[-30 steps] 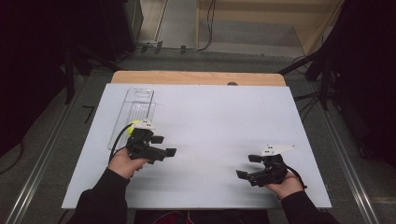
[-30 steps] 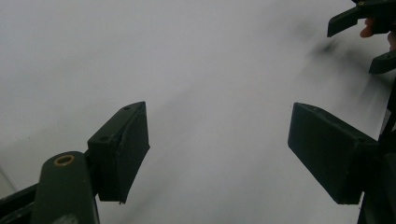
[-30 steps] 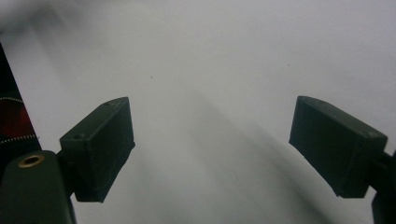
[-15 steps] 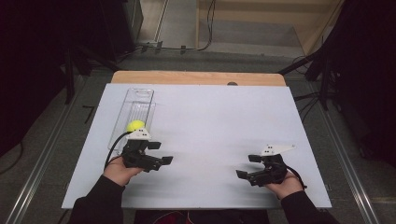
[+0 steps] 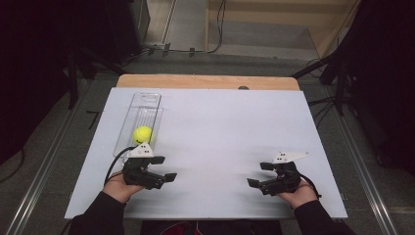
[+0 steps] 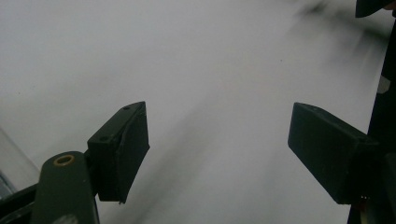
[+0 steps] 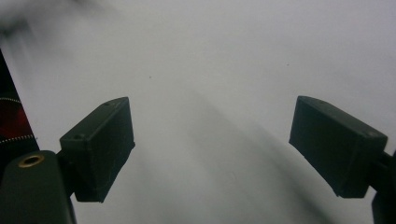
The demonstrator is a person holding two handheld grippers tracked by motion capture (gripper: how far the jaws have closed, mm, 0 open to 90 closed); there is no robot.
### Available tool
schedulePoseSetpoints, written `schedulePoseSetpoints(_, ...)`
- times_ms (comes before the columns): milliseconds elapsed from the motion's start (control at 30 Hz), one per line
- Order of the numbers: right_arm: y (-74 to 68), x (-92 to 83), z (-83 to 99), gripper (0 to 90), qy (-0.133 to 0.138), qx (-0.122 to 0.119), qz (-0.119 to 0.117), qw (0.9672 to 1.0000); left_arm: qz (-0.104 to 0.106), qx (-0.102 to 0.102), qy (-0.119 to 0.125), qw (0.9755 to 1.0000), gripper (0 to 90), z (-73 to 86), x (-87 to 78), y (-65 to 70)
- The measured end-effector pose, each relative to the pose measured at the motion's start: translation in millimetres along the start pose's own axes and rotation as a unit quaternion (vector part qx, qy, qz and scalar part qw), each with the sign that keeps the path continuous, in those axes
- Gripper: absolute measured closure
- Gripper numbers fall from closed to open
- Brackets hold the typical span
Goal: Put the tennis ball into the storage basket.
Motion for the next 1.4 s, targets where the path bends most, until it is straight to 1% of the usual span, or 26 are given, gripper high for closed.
schedulePoseSetpoints(33, -0.1, 0.1, -0.1, 12.0, 0.000, 0.000, 0.000, 1.0000, 0.001, 0.001, 0.002, 1.0000, 20.9, 0.5, -0.3, 0.2)
schedulePoseSetpoints(167, 0.0, 0.3, -0.1, 12.0, 0.000, 0.000, 0.000, 1.0000, -0.004, -0.002, 0.007, 1.0000, 20.9, 3.9, -2.5, -0.8)
schedulePoseSetpoints(300, 0.4, 0.3, 0.0, 12.0, 0.000, -0.001, 0.001, 1.0000, -0.006, -0.002, 0.004, 1.0000, 20.9, 9.5, -4.0, -2.2)
schedulePoseSetpoints(400, 0.1, 0.4, 0.1, 12.0, -0.001, -0.001, 0.001, 1.0000, -0.011, -0.006, 0.009, 0.9999, 21.0, 11.6, -4.7, -3.3)
schedulePoseSetpoints(600, 0.1, 0.7, 0.1, 12.0, -0.001, -0.002, -0.001, 1.0000, -0.020, -0.005, 0.006, 0.9998, 21.0, 17.5, -5.5, -6.4)
schedulePoseSetpoints(933, 0.8, 1.2, 0.1, 12.0, -0.001, -0.002, 0.001, 1.0000, -0.028, -0.019, 0.010, 0.9994, 21.0, 26.4, -8.8, -12.3)
schedulePoseSetpoints(1400, 0.8, 1.9, 0.1, 12.0, -0.002, 0.000, 0.000, 1.0000, -0.025, -0.019, 0.011, 0.9994, 21.0, 28.2, -8.6, -13.6)
Point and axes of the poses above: each handheld gripper's, and its own axes: x roughly forward along the jaws, z roughly out of its underside, y roughly to its right, the point moved 9 cm from there along x, roughly forward along the jaws, and after that the axes turned 12 degrees about -y, right-handed, at the moved point
